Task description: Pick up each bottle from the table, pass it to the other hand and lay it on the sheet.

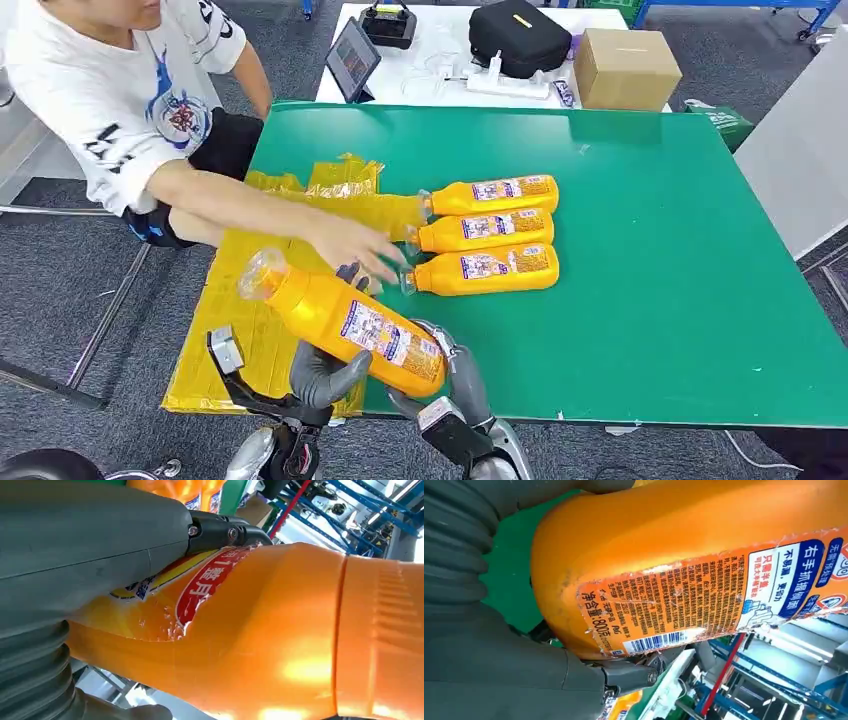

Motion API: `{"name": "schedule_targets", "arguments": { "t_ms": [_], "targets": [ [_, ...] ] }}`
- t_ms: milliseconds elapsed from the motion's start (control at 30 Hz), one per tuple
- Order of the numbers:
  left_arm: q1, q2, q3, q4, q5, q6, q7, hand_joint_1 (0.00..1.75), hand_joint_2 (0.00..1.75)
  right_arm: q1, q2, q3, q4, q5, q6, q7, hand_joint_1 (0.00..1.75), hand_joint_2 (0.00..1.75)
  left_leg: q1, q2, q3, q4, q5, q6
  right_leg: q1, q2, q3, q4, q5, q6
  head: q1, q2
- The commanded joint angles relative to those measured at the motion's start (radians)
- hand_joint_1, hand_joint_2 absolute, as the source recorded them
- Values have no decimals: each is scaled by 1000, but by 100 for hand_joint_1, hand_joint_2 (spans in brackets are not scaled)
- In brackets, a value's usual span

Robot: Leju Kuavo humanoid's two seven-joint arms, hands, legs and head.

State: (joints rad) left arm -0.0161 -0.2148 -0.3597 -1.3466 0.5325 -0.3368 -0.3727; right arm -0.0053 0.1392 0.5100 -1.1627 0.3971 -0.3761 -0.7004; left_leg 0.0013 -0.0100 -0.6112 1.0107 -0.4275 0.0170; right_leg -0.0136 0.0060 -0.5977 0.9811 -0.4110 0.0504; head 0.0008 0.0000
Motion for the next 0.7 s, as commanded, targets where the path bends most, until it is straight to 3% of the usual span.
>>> {"name": "schedule_targets", "arguments": {
  "t_ms": [33,267,300,333,700],
  "targets": [
    [-41,20,-14,65,-31,36,5,0,175,-40,8,123,190,-32,46,2,175,175,2,2,6,-1,-2,-1,2,0,6,-2,-1,-2,0,0],
    [-40,33,-33,60,-183,120,-23,0,175,-41,-10,141,191,-106,33,2,175,175,1,0,4,-1,-1,-1,1,-2,4,-2,-1,-1,0,0],
    [-38,32,-36,65,-237,148,-34,17,175,-43,-8,134,187,-115,34,2,175,175,1,0,5,-1,-2,-1,2,-2,5,-2,-1,-2,0,0],
    [-39,36,-44,74,-263,139,-32,175,175,-44,-6,130,175,-116,30,2,175,175,2,0,6,-1,-2,-1,2,-2,6,-2,-2,-2,0,0],
    [-38,37,-17,113,-211,63,-4,175,175,-58,9,121,196,-95,41,2,175,175,1,1,5,-1,-2,-1,1,0,4,-2,-1,-2,0,0]
  ]
}}
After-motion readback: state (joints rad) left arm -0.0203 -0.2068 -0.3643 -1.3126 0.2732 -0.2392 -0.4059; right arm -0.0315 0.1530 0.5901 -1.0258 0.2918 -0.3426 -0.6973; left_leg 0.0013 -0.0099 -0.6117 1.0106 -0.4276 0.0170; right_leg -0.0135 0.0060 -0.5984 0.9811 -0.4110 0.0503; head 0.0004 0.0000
